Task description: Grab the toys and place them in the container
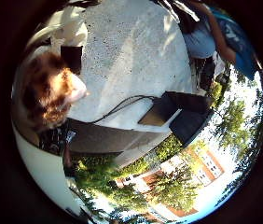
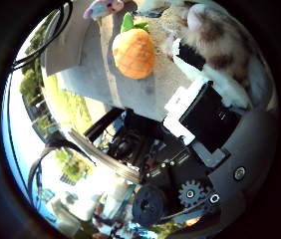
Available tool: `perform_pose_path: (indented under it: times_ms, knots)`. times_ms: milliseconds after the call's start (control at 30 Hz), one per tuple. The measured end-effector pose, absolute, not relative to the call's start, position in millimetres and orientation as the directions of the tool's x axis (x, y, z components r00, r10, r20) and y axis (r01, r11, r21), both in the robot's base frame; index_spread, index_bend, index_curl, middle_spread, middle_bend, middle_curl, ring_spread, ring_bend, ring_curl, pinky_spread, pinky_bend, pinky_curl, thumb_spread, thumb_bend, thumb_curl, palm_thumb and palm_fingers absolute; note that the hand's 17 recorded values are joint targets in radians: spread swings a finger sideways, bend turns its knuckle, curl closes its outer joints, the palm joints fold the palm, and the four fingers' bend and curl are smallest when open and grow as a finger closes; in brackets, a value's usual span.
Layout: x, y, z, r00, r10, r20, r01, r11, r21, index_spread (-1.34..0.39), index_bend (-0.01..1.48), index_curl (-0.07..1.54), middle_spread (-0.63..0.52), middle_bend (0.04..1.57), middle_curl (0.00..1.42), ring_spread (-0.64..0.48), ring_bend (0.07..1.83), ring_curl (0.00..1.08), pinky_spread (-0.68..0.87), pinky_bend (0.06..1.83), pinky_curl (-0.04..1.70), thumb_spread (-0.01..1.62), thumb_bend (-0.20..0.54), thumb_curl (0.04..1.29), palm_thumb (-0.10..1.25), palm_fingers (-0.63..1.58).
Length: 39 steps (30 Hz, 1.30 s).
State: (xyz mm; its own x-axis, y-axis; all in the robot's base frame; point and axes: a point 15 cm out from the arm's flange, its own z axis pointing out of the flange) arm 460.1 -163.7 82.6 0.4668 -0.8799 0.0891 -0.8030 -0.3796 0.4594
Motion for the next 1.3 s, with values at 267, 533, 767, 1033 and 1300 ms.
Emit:
perform_pose_path:
  times_ms: [267, 533, 767, 1033, 1300]
  knots:
    - [445, -25, 173, 0.585, -0.811, 0.009, -0.763, -0.546, 0.346, -1.01, 0.62, -0.02, -0.25, 1.12, 1.1, -0.14, 1.35, 0.91, 0.21, 1.34, 0.98, 1.22, -0.016, 0.56, 1.0, 0.86]
    - [455, 103, 241, 0.693, -0.718, -0.065, -0.686, -0.684, 0.246, -1.1, 0.73, -0.02, -0.25, 1.15, 1.13, -0.15, 1.38, 0.93, 0.19, 1.34, 1.04, 1.22, -0.015, 0.59, 1.0, 0.83]
    - [474, 203, 244, 0.71, -0.69, -0.138, -0.664, -0.722, 0.195, -1.15, 0.79, -0.02, -0.24, 1.18, 1.14, -0.16, 1.4, 0.94, 0.17, 1.34, 1.07, 1.21, -0.017, 0.61, 0.98, 0.82]
    - [479, 286, 199, 0.716, -0.689, -0.113, -0.67, -0.724, 0.168, -1.17, 0.86, -0.01, -0.24, 1.19, 1.14, -0.16, 1.4, 0.94, 0.16, 1.35, 1.09, 1.2, -0.02, 0.62, 0.96, 0.82]
    - [503, 304, 163, 0.67, -0.738, -0.082, -0.73, -0.675, 0.11, -1.07, 0.99, 0.01, -0.21, 1.14, 1.09, -0.13, 1.35, 0.9, 0.17, 1.29, 1.08, 1.19, -0.026, 0.6, 0.88, 0.89]
